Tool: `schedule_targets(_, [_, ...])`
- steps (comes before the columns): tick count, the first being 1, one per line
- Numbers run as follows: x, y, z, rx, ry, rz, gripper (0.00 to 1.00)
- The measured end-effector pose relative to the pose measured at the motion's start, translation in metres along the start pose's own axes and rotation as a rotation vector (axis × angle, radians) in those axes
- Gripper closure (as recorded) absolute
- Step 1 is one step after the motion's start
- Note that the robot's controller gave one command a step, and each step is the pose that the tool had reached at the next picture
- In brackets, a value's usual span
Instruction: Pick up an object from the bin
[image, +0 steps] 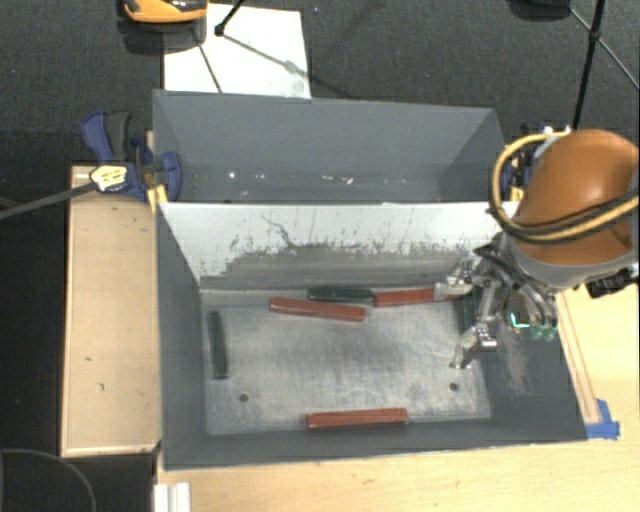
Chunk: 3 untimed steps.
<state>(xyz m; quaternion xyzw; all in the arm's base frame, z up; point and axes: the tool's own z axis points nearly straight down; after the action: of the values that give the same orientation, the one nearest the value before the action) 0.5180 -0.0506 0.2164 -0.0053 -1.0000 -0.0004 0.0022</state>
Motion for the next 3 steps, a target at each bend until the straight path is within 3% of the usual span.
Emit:
schedule_targets(1, [-0.002,0.000,-0.004,0.001,-0.008,-0.002,0.00])
schedule_targets(2, [-0.019,0.046,0.016,0.002,-0.008,0.001,0.00])
schedule_targets(3, [-0.043,0.065,0.056,-0.005,-0.009,-0.085,0.00])
